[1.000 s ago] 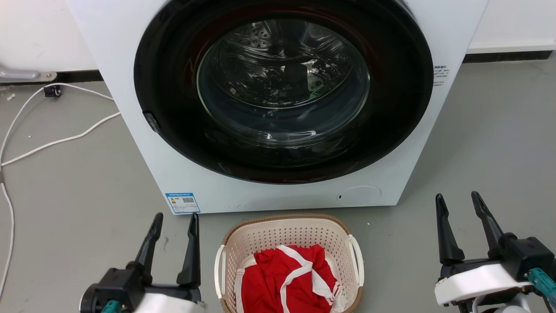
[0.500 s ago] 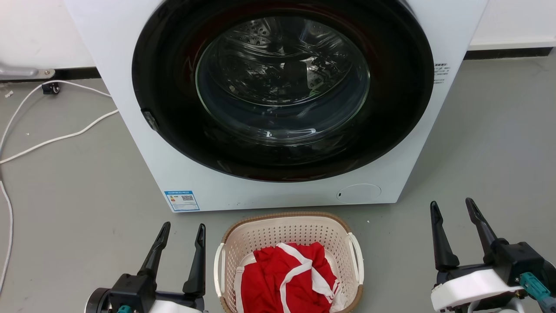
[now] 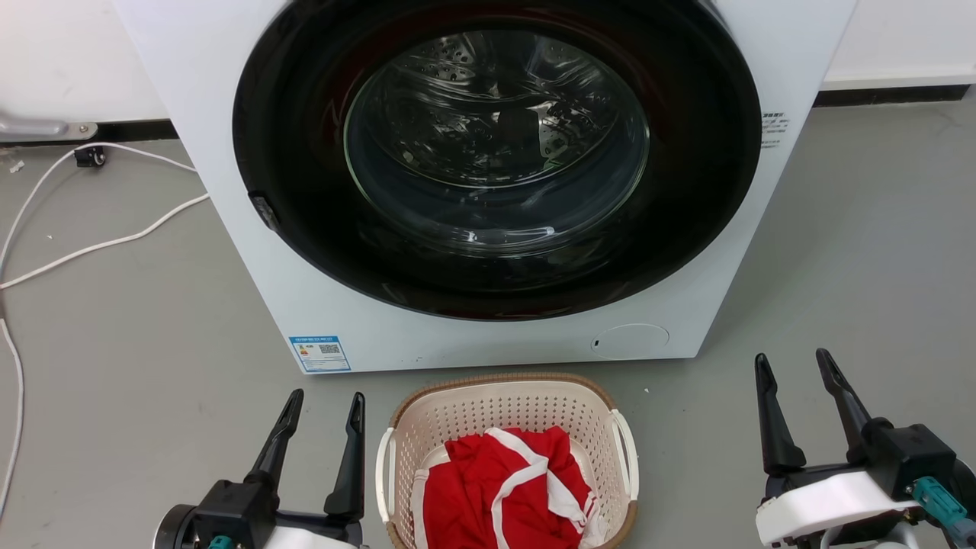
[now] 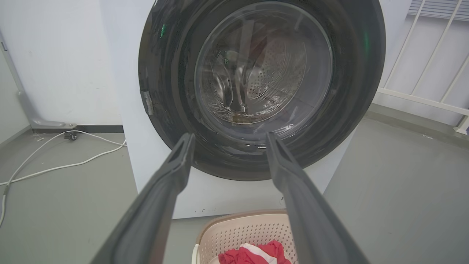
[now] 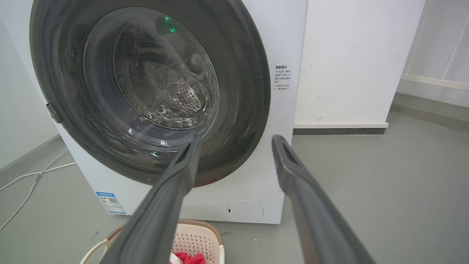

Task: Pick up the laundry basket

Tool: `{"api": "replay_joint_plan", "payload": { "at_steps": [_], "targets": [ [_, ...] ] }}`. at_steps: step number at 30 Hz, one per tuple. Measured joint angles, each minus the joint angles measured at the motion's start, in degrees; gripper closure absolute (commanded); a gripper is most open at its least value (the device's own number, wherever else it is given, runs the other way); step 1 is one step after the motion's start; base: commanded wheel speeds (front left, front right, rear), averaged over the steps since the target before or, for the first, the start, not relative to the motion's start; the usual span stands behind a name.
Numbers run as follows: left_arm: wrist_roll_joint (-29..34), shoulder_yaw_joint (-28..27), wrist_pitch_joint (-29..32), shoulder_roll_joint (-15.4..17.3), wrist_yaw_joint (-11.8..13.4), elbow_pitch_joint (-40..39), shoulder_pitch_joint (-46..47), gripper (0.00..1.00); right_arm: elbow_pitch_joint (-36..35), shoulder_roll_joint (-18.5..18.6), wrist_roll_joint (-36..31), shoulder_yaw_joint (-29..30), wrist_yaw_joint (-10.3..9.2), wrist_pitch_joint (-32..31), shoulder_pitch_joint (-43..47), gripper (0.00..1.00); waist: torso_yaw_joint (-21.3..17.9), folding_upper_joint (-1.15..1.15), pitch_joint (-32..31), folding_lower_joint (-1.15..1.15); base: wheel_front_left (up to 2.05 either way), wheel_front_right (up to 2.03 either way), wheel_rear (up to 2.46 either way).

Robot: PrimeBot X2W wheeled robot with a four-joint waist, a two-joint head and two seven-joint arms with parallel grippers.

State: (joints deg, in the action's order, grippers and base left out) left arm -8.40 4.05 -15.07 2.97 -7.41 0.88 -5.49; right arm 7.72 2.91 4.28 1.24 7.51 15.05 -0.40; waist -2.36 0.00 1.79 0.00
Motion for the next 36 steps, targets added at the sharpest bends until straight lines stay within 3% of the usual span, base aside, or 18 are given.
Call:
{"api": "replay_joint_plan", "payload": {
  "at_steps": [8,20,30,36],
  "targets": [
    [-0.44,0.22,0.00,-0.01,0.00,0.26,-0.10,0.00,0.21,0.00,0.25,-0.10,-0.01,0.00,-0.02,0.00,-0.10,0.00,-0.17,0.00,0.00,0.00,0.00],
    [-1.25,-1.01,-0.01,-0.03,-0.01,6.70,1.10,0.00,2.63,0.00,0.40,-0.32,0.00,0.01,-1.56,0.00,-0.22,0.00,3.81,0.00,0.00,0.00,0.00],
    [1.19,-1.32,-0.01,0.05,0.03,18.91,9.64,0.00,12.85,0.02,-1.08,-1.79,0.00,-0.69,-9.67,0.00,-0.20,0.00,12.69,0.01,0.00,0.00,0.00],
    [1.16,0.02,0.00,2.15,0.00,25.62,16.76,0.00,19.01,0.01,-1.40,-2.31,0.00,-3.16,-16.52,0.00,0.03,0.00,19.30,0.01,0.00,0.00,0.00]
  ]
}}
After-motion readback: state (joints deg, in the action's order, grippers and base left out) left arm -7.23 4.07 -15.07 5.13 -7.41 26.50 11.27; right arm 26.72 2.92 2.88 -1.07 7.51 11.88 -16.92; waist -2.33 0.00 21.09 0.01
